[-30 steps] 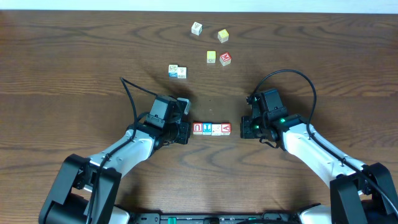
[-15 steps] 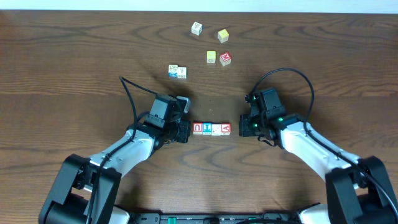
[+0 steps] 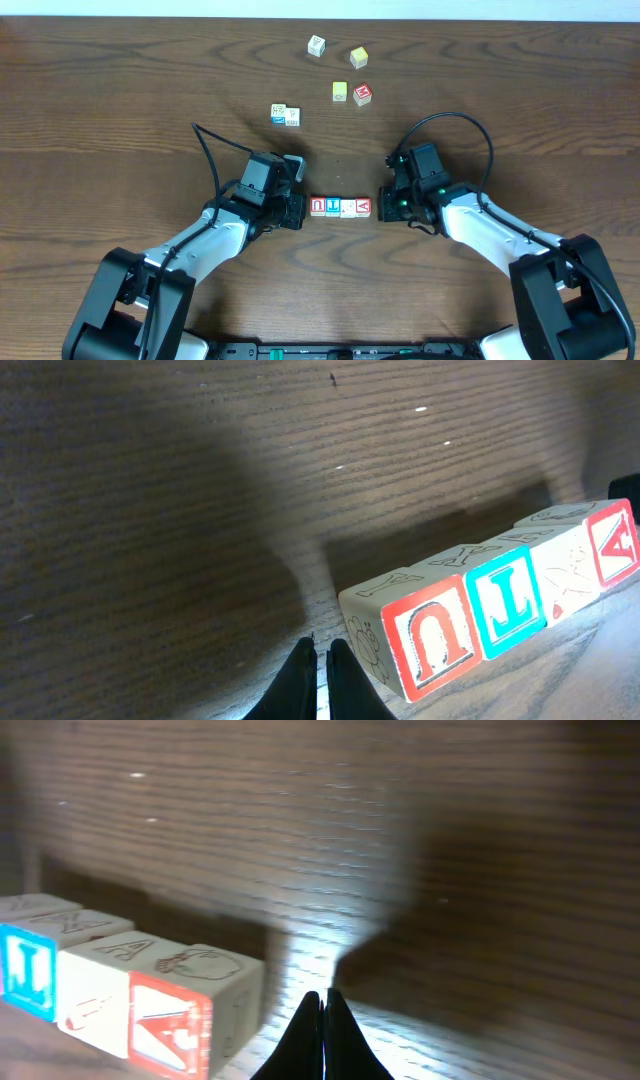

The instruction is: Lift 4 blocks

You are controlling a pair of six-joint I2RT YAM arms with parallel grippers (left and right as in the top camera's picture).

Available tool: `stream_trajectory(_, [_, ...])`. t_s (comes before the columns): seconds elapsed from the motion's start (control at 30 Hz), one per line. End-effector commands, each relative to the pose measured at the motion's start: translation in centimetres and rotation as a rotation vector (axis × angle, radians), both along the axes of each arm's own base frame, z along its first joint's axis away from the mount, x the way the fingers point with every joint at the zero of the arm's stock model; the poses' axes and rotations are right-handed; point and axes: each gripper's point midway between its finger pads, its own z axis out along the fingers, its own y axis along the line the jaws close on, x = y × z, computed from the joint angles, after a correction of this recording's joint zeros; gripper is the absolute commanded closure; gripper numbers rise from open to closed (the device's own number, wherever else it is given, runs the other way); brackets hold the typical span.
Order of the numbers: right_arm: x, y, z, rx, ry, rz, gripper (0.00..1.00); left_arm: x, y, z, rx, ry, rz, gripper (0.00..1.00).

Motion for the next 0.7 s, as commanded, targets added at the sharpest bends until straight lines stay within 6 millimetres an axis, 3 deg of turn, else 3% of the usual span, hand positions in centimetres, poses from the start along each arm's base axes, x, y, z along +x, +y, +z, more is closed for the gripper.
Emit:
stream_trajectory(0.0, [-0.88,1.61,-0.13,0.022,0.004,0.061,0.99,-0.2,0.17,-0.47,0.01,0.011,0.006,0.92])
stream_trajectory(0.13, [-0.98,2.44,-0.04,0.013,-0.018,0.085,0.99,-0.21,0.17,-0.47,0.01,0.011,0.006,0.92])
stream_trajectory(0.67, [-0.72,1.58,-0.48,-0.033,-0.024,0.063,0.99,-0.23,0.17,-0.48,0.01,0.012,0.006,0.93])
